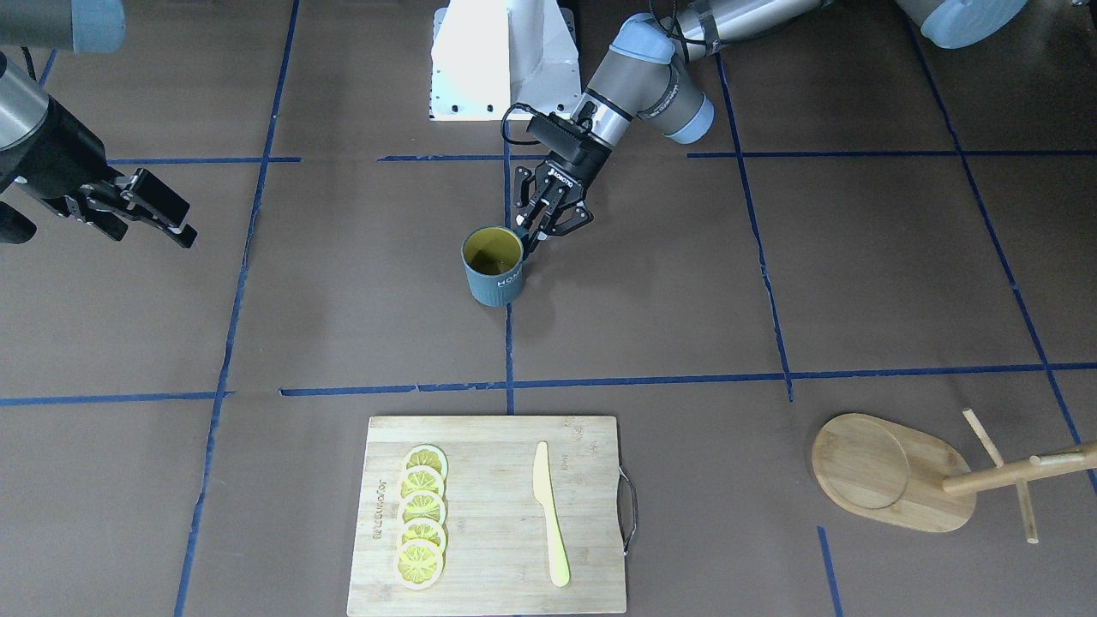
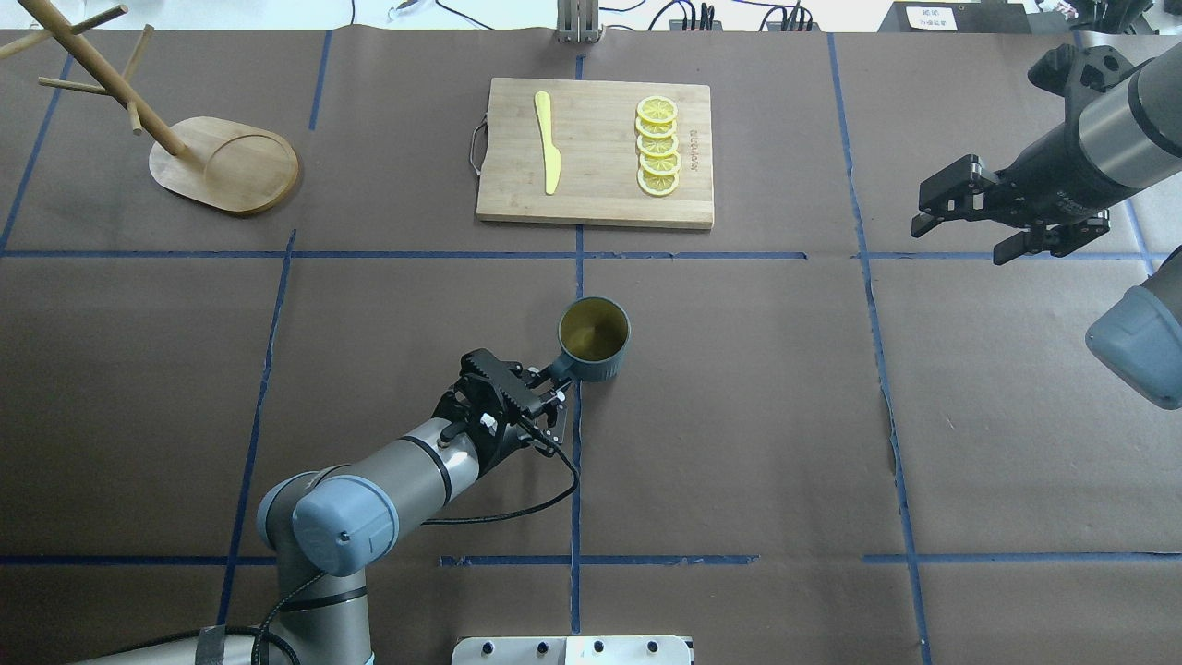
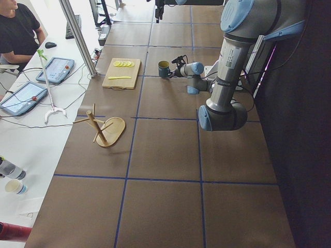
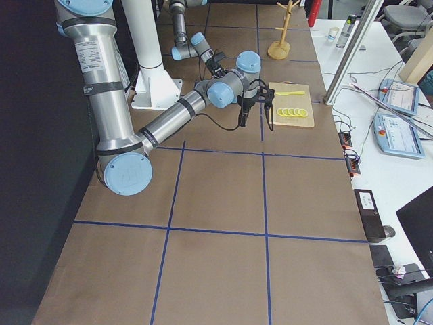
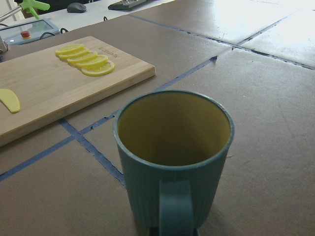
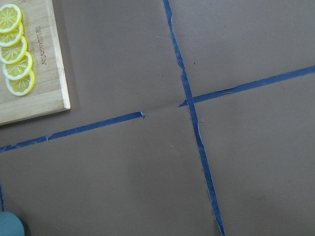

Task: Hang cup on storage rack
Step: 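Lift the mug with the left gripper and carry it toward the wooden rack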

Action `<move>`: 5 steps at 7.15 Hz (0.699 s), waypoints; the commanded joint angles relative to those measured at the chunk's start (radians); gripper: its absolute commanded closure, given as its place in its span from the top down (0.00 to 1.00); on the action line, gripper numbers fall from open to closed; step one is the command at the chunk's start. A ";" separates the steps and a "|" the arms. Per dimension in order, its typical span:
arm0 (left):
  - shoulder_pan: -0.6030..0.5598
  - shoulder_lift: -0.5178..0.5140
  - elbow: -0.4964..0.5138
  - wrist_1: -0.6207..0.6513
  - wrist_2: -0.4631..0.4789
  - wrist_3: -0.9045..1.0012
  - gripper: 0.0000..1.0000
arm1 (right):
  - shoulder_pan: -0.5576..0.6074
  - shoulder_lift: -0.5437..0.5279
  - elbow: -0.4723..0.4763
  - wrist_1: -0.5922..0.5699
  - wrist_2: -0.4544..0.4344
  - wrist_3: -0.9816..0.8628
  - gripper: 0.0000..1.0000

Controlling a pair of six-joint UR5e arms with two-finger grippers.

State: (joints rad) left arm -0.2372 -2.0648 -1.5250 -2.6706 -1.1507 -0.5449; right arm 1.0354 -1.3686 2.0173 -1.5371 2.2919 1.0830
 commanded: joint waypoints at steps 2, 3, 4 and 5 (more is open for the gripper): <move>-0.100 0.011 -0.050 0.001 -0.012 -0.163 0.00 | 0.002 -0.006 0.000 0.000 0.000 -0.002 1.00; -0.138 0.015 -0.050 0.001 -0.035 -0.220 0.00 | 0.003 -0.009 0.000 0.000 0.000 -0.002 1.00; -0.193 0.028 -0.050 0.000 -0.106 -0.333 0.00 | 0.006 -0.015 0.000 0.000 -0.002 -0.002 1.00; -0.279 0.046 -0.049 -0.003 -0.226 -0.509 0.00 | 0.006 -0.015 -0.003 -0.001 -0.011 -0.002 1.00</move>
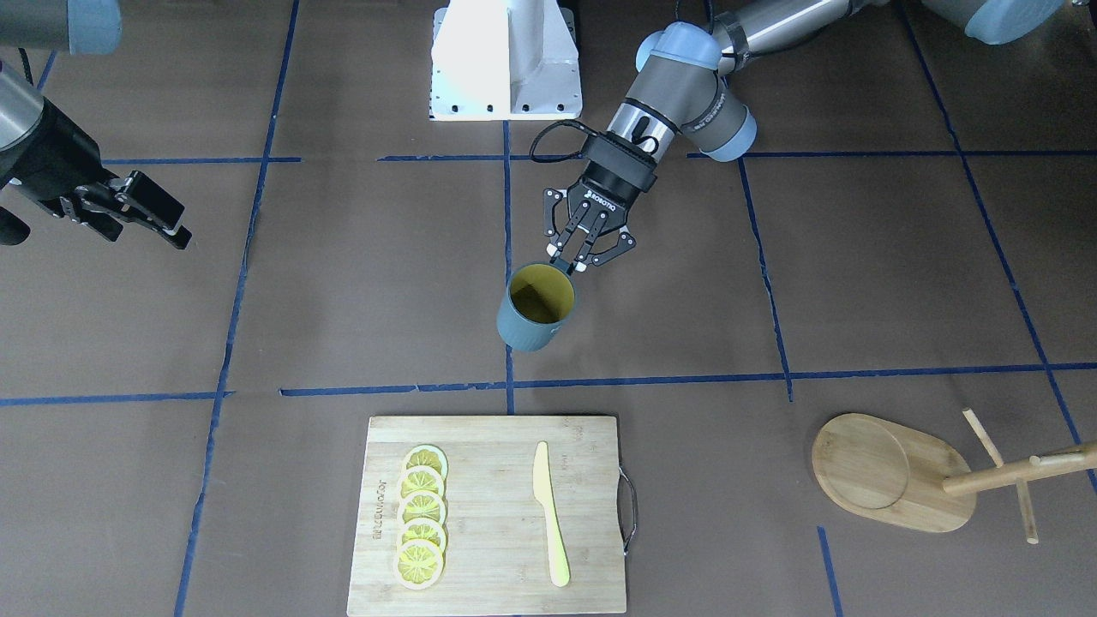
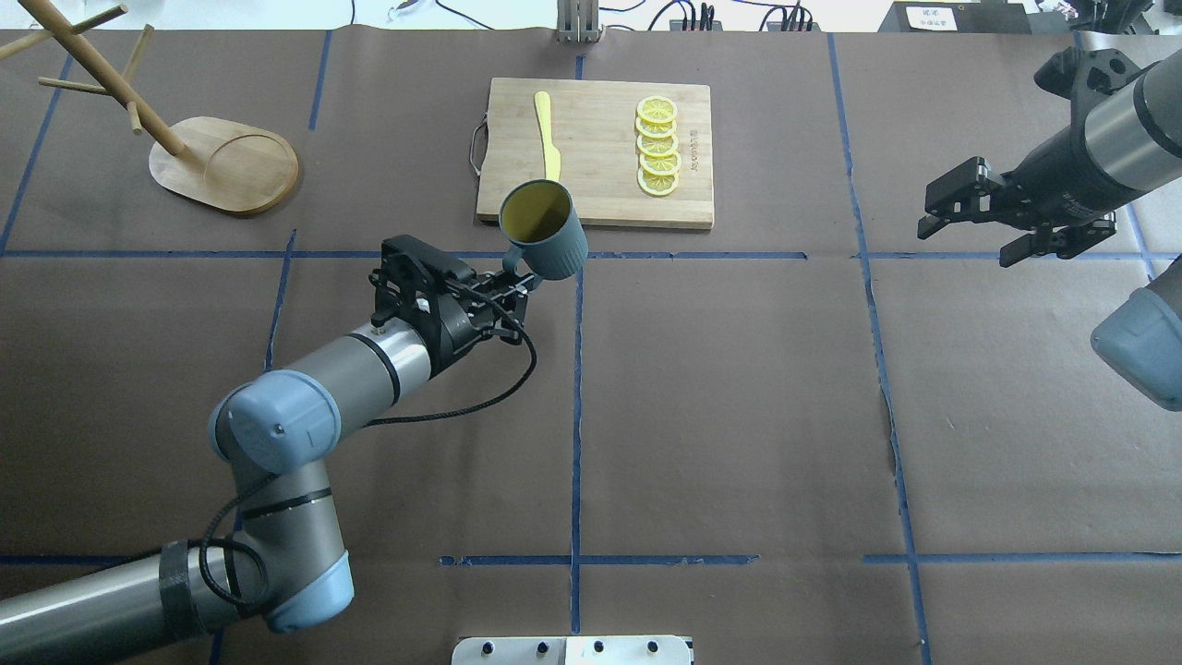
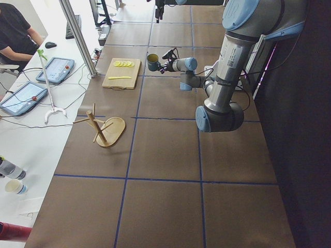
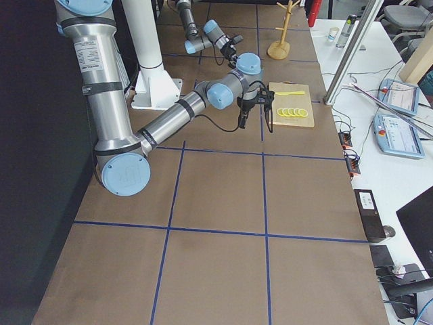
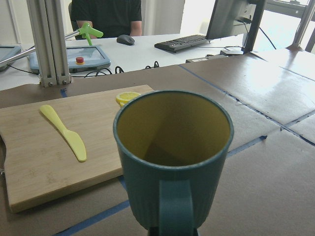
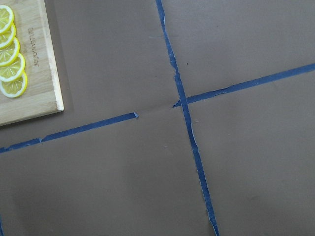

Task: Hang cup on storage rack
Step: 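Lift the mug with the left gripper and carry it toward the wooden rack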

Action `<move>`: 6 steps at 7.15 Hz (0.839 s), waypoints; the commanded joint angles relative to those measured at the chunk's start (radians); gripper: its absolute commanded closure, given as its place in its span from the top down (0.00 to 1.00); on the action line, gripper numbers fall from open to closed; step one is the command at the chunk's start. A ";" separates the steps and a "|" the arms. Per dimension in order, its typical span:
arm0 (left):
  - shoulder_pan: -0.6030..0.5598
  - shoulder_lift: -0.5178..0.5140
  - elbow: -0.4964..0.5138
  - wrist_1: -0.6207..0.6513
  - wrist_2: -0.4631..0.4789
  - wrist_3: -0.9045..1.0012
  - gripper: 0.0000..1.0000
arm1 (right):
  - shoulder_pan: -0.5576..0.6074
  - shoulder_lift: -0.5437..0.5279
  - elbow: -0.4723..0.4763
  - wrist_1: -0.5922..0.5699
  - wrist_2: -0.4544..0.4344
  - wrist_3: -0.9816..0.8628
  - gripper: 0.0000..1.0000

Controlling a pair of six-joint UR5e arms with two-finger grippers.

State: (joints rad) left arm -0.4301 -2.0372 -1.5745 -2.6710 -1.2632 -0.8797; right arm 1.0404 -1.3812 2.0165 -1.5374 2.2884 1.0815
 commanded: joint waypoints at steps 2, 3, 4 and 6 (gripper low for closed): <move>-0.296 0.041 0.007 -0.009 -0.437 -0.394 0.00 | 0.001 -0.001 -0.018 0.000 -0.012 0.000 1.00; -0.344 0.051 0.019 -0.062 -0.464 -0.518 0.00 | 0.001 0.001 -0.018 0.000 -0.014 0.000 1.00; -0.366 0.075 0.040 -0.151 -0.464 -0.653 0.00 | 0.001 0.001 -0.018 0.000 -0.014 0.000 1.00; -0.401 0.086 0.050 -0.214 -0.464 -0.941 0.00 | 0.001 -0.001 -0.019 0.000 -0.014 0.000 1.00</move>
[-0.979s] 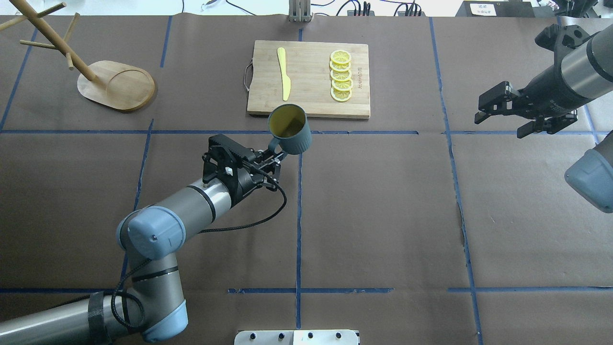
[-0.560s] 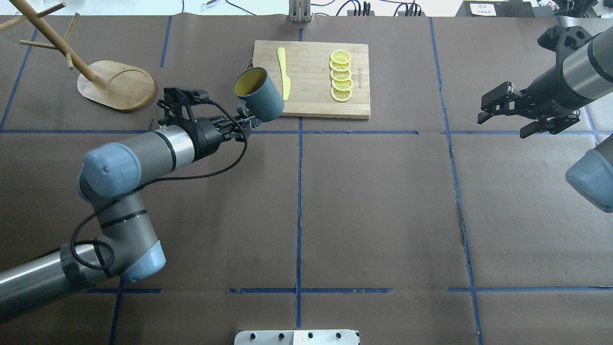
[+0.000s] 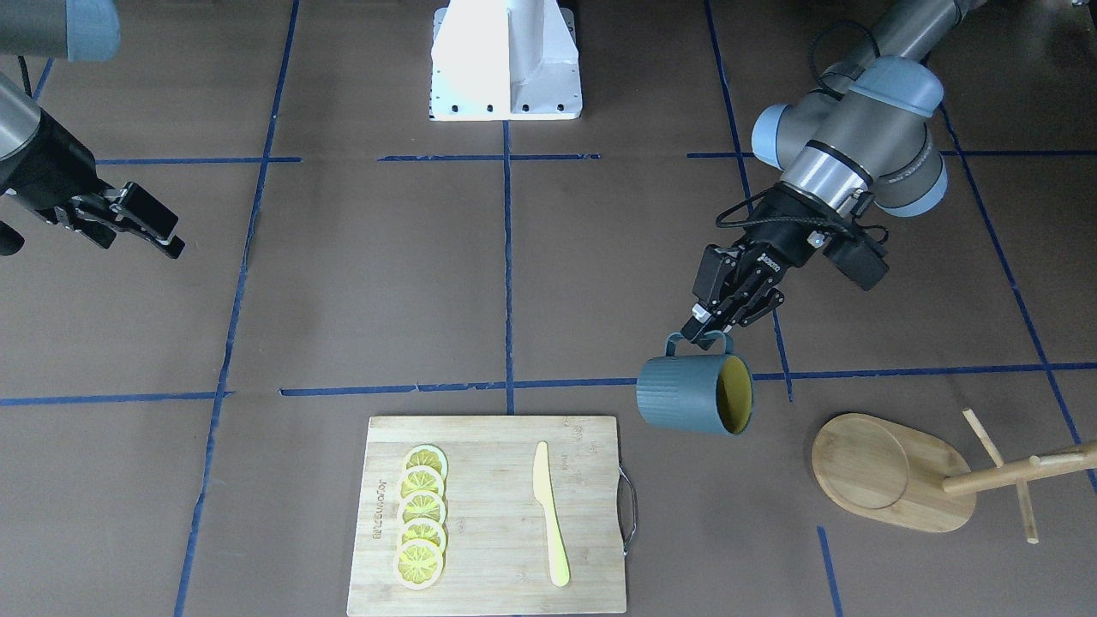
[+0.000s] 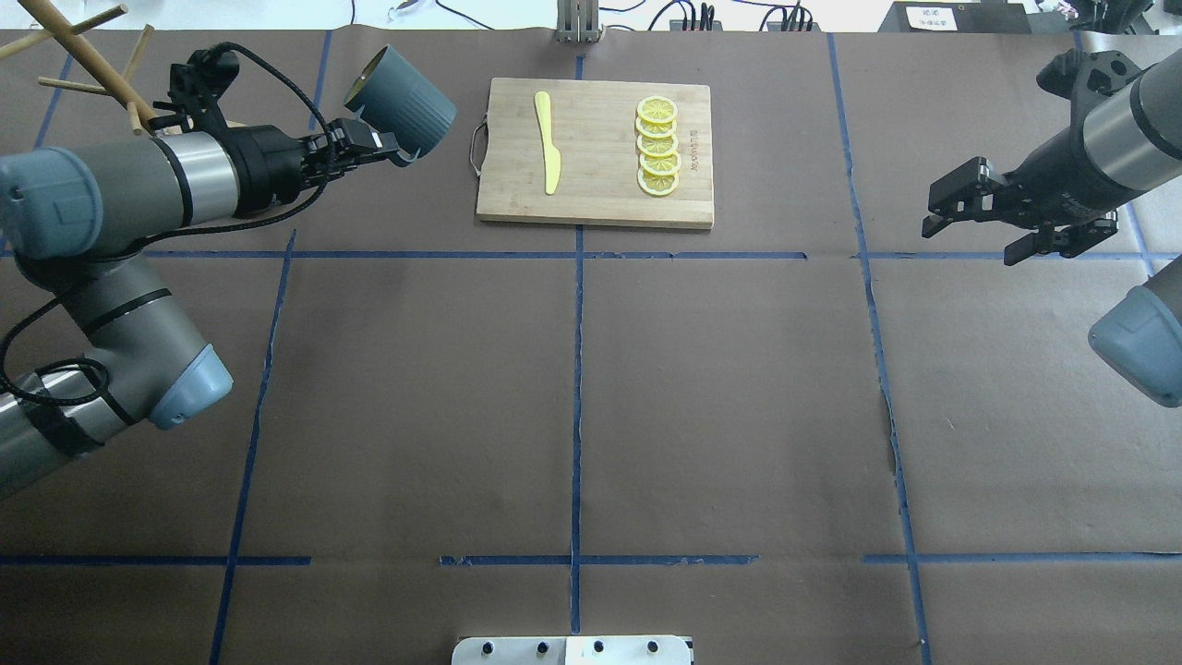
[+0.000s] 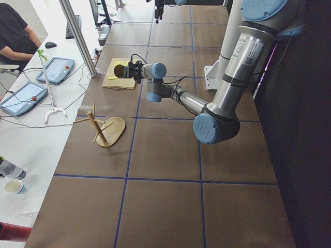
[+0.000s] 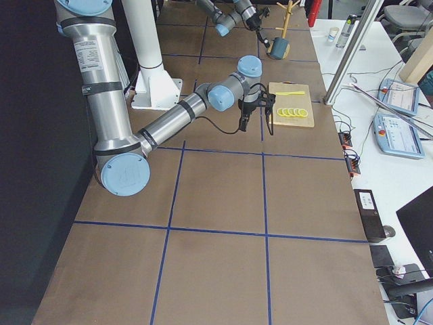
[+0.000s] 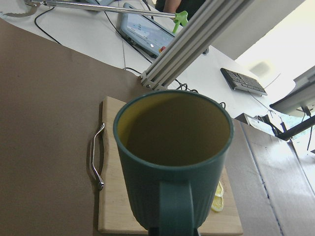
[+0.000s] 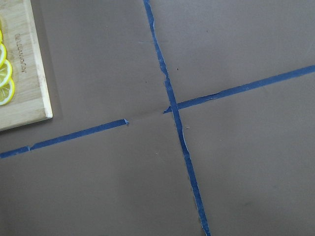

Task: Hang cup on storage rack
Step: 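Lift the mug with the left gripper and carry it toward the wooden rack, then hook the mug handle onto a rack peg with the left gripper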

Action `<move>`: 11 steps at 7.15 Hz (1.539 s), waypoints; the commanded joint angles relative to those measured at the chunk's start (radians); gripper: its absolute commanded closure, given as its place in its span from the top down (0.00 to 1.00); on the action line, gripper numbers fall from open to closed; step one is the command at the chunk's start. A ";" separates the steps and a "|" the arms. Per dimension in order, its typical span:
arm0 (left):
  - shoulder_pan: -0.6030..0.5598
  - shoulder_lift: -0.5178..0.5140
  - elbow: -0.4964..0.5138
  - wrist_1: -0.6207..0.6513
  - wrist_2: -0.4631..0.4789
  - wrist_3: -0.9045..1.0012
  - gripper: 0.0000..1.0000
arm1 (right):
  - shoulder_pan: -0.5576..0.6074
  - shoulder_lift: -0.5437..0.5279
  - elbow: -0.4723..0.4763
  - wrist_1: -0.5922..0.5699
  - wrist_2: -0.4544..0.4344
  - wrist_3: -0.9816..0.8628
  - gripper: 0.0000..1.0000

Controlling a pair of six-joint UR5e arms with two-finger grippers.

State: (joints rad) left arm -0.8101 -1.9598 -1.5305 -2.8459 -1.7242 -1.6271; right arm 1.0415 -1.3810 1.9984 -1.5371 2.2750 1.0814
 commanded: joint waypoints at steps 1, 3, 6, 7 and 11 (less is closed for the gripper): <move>-0.043 0.010 0.033 -0.112 -0.003 -0.286 0.00 | 0.000 0.000 -0.001 0.002 -0.002 0.000 1.00; -0.114 0.010 0.146 -0.299 -0.002 -0.492 0.00 | 0.000 0.000 -0.001 0.002 -0.003 0.000 1.00; -0.187 0.010 0.278 -0.510 -0.012 -0.716 0.00 | 0.000 -0.003 -0.004 0.002 -0.014 0.000 1.00; -0.228 0.010 0.324 -0.559 -0.012 -0.864 0.00 | 0.000 -0.006 -0.004 0.002 -0.018 0.000 1.00; -0.301 0.010 0.415 -0.685 -0.011 -1.175 0.00 | 0.000 -0.004 -0.003 0.002 -0.018 0.000 1.00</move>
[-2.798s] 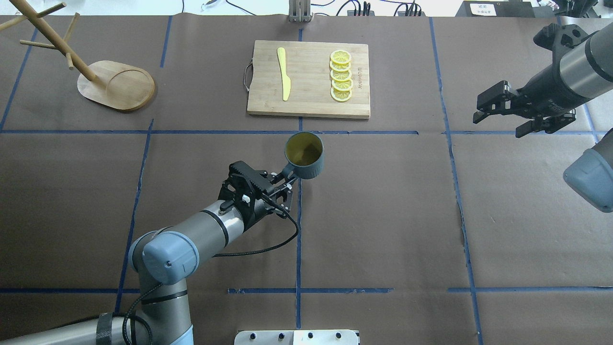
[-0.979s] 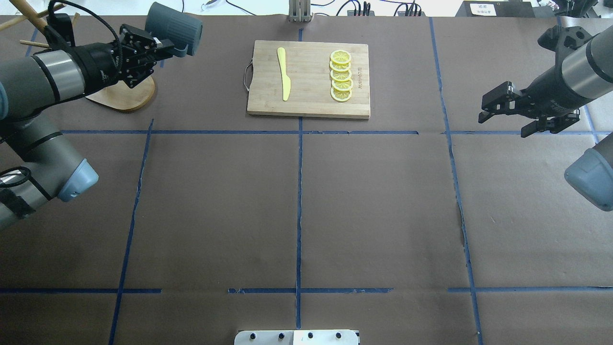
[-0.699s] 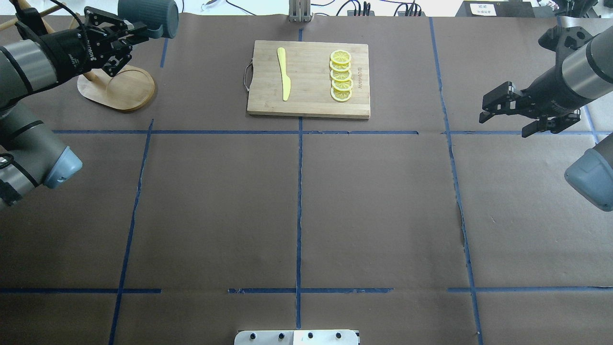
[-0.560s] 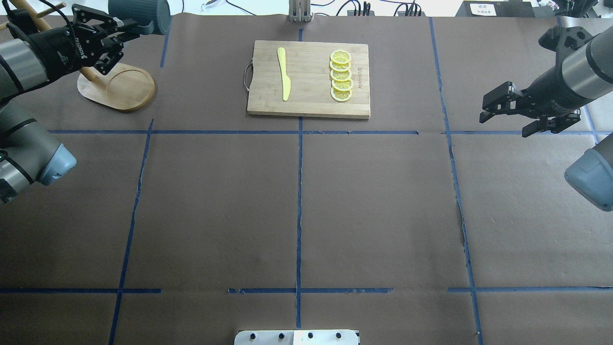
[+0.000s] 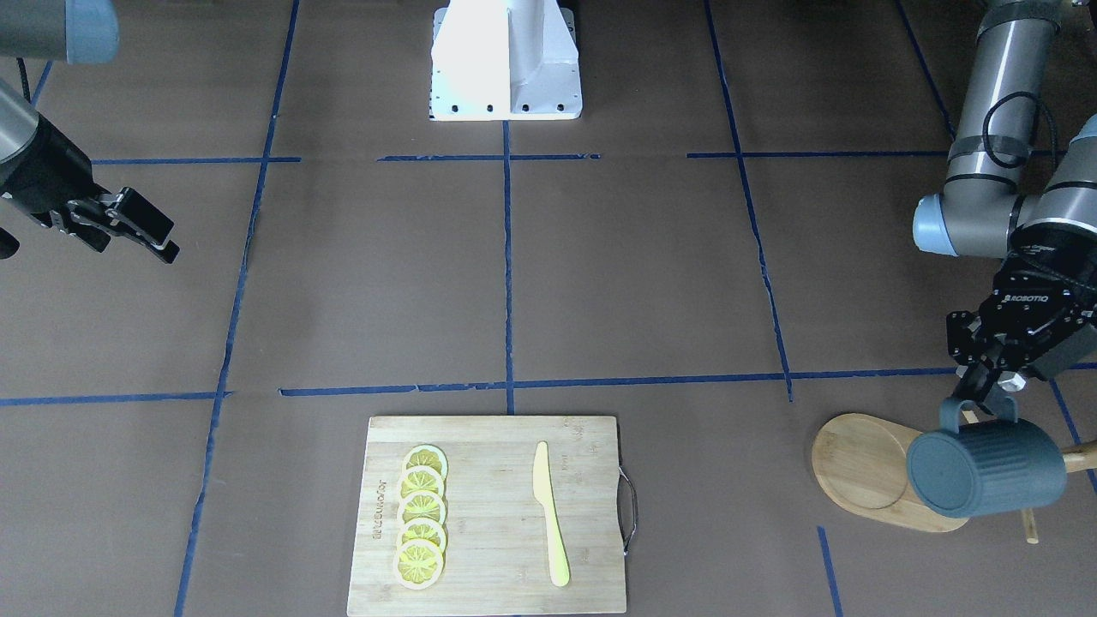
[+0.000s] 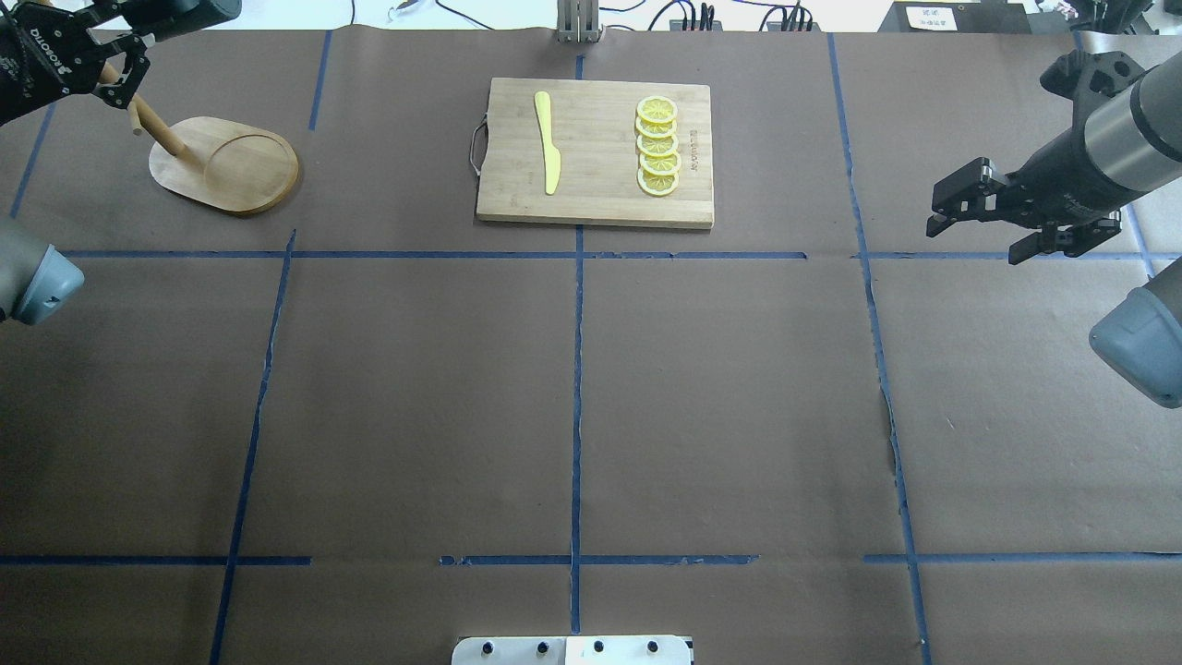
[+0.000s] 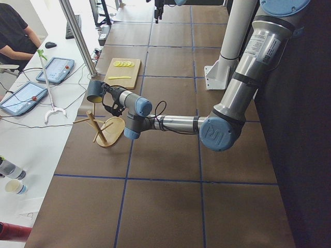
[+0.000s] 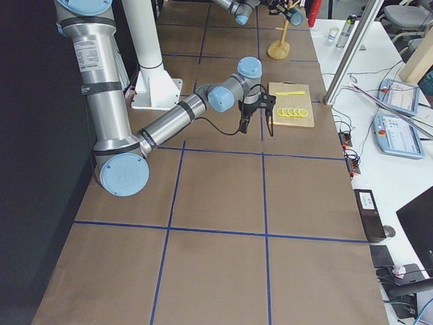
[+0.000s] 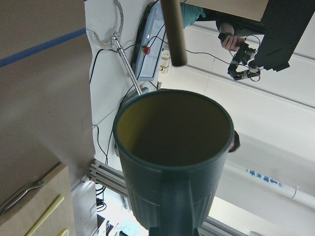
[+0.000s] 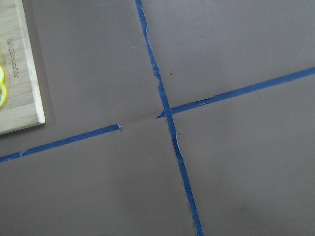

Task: Hang cup on storage rack
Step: 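Hook the mug handle onto a rack peg with the left gripper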

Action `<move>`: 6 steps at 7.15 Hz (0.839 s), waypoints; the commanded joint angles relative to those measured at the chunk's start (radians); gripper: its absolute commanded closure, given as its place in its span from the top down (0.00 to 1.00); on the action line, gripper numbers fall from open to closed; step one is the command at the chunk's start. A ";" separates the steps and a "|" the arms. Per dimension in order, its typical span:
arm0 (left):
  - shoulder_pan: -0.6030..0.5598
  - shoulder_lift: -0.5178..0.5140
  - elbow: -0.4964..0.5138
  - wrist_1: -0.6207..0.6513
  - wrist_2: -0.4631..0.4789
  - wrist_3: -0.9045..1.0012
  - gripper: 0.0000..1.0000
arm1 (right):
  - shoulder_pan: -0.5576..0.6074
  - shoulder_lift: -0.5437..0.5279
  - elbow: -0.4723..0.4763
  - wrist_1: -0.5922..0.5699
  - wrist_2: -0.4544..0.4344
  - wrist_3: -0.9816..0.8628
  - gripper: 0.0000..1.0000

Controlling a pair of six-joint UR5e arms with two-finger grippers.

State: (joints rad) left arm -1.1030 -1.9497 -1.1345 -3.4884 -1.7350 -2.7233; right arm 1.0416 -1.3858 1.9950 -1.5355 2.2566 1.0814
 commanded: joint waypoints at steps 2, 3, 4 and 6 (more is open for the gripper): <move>-0.006 0.002 0.058 -0.078 0.006 -0.111 0.01 | 0.000 0.001 0.002 0.000 0.000 0.002 1.00; -0.008 0.002 0.073 -0.080 0.012 -0.128 0.02 | 0.000 0.001 0.004 0.000 0.000 0.002 1.00; -0.017 0.002 0.079 -0.080 0.014 -0.168 0.03 | 0.000 -0.001 0.004 0.000 0.000 0.002 1.00; -0.024 0.003 0.131 -0.110 0.014 -0.177 0.06 | 0.000 0.001 0.004 0.000 0.000 0.002 1.00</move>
State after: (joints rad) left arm -1.1234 -1.9477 -1.0362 -3.5758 -1.7216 -2.8892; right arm 1.0416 -1.3862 1.9987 -1.5355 2.2565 1.0830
